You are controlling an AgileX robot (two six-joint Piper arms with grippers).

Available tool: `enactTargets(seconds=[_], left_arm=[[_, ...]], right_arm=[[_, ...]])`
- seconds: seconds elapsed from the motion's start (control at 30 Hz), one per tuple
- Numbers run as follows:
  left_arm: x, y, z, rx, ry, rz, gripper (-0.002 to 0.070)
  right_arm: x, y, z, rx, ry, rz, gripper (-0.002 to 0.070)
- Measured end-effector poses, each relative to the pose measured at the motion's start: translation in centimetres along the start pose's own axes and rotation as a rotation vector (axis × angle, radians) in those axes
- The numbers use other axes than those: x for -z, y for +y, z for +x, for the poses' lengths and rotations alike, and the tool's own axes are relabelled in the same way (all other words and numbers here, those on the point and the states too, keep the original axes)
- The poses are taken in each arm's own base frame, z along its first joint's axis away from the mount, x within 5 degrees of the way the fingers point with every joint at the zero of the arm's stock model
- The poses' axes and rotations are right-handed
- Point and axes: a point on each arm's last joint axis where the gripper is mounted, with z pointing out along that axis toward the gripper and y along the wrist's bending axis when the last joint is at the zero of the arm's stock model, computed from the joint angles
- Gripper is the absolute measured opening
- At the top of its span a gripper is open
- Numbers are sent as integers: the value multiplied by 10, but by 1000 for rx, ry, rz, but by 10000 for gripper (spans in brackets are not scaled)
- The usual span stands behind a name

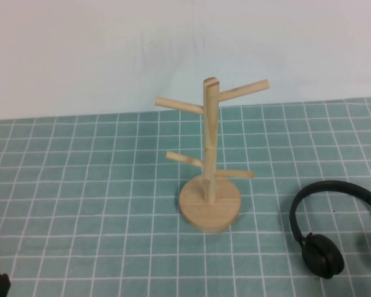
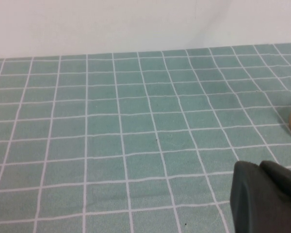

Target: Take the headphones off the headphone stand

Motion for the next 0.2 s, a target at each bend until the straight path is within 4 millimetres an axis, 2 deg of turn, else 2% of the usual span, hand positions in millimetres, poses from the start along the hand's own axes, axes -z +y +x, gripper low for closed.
enactTargets(seconds=[0.2], left_arm=[[0,0,0,0,0,0,-6]], right_arm=[[0,0,0,2,0,0,-6]])
